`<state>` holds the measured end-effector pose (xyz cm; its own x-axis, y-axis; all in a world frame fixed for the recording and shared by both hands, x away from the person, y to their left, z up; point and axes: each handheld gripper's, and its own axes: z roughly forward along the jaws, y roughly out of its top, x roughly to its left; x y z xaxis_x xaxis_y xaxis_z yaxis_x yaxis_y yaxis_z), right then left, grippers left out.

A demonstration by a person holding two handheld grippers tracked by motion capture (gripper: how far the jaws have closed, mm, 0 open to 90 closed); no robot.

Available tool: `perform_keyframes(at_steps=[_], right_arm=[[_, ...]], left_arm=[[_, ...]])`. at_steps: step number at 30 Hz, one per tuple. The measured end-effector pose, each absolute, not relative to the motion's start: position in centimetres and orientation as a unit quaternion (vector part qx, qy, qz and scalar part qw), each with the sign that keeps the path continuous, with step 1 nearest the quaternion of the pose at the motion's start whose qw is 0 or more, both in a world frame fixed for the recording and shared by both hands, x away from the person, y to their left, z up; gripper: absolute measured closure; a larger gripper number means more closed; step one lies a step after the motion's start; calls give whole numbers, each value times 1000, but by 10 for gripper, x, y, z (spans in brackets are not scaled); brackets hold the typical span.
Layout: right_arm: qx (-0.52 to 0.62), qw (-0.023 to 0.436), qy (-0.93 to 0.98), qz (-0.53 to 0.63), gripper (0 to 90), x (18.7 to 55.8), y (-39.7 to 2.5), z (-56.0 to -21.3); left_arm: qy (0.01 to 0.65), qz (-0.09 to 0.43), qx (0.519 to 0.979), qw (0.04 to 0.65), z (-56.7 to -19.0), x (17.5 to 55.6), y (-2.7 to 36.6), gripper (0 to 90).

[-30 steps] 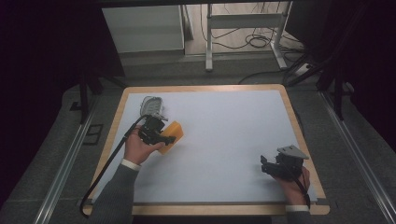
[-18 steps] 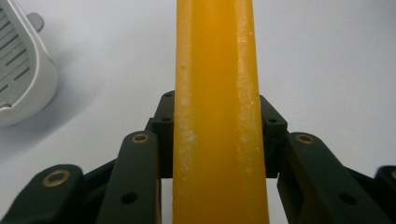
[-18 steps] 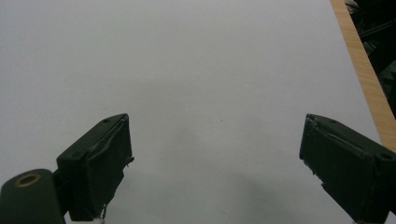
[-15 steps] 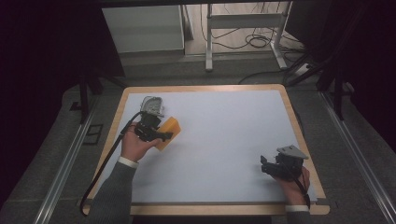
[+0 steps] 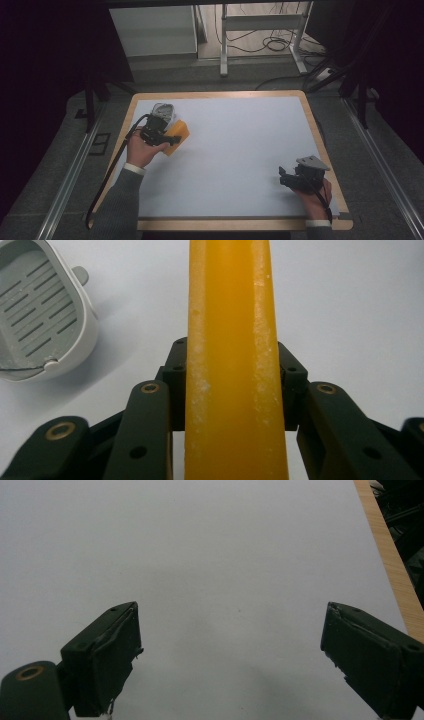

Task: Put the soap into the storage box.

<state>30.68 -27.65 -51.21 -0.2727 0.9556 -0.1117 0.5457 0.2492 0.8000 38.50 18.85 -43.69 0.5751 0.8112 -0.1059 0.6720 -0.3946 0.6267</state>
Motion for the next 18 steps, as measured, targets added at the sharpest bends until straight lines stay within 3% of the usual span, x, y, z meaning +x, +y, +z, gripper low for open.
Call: perform_keyframes(at_steps=[18], right_arm=[[516, 313, 727, 329, 93, 307, -276, -512]], left_arm=[[476, 105, 811, 324, -434, 403, 205, 611]])
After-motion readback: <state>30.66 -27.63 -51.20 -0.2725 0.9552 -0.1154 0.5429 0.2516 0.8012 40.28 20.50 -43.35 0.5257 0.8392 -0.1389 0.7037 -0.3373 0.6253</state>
